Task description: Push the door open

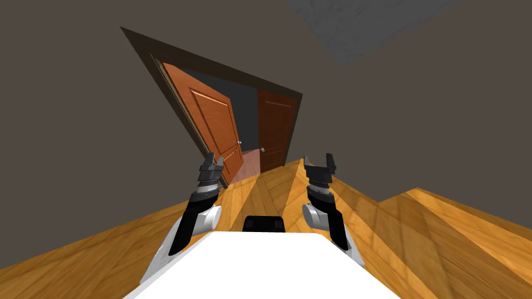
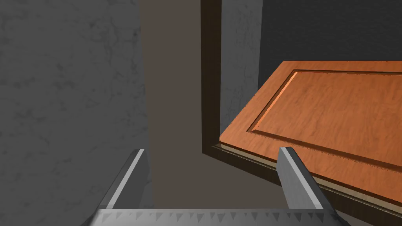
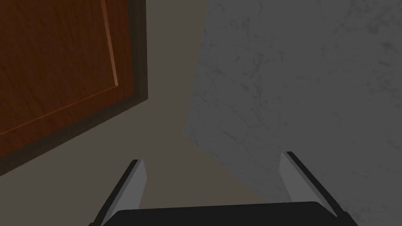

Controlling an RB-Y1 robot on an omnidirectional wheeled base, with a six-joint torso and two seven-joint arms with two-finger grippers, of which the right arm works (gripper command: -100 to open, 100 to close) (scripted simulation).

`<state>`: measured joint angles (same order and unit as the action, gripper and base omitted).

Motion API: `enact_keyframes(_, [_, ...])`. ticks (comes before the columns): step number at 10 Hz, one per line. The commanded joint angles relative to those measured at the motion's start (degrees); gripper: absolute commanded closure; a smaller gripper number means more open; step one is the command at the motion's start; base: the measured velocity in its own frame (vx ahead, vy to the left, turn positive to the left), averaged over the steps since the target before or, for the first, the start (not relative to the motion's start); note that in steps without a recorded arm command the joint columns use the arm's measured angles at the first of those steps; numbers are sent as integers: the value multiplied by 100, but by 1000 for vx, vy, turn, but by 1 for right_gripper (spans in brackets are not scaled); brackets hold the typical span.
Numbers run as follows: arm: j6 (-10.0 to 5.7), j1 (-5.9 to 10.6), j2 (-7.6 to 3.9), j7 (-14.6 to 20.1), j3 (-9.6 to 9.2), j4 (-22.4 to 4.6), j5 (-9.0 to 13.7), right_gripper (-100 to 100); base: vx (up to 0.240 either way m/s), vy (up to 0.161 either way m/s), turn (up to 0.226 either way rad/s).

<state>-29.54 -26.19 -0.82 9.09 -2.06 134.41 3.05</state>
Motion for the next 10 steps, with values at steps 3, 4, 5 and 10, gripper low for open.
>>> enact_keyframes(3, [-121, 69, -99, 167, 45, -312, 221, -100, 57, -18, 216])
enact_keyframes(4, [-185, 106, -143, 255, 68, -477, 339, -100, 87, -53, 358])
enact_keyframes(5, [-212, 121, -159, 293, 78, -547, 388, -100, 92, -59, 214])
enact_keyframes(10, [-457, 262, -285, 631, 169, -1180, 837, -100, 88, -55, 256])
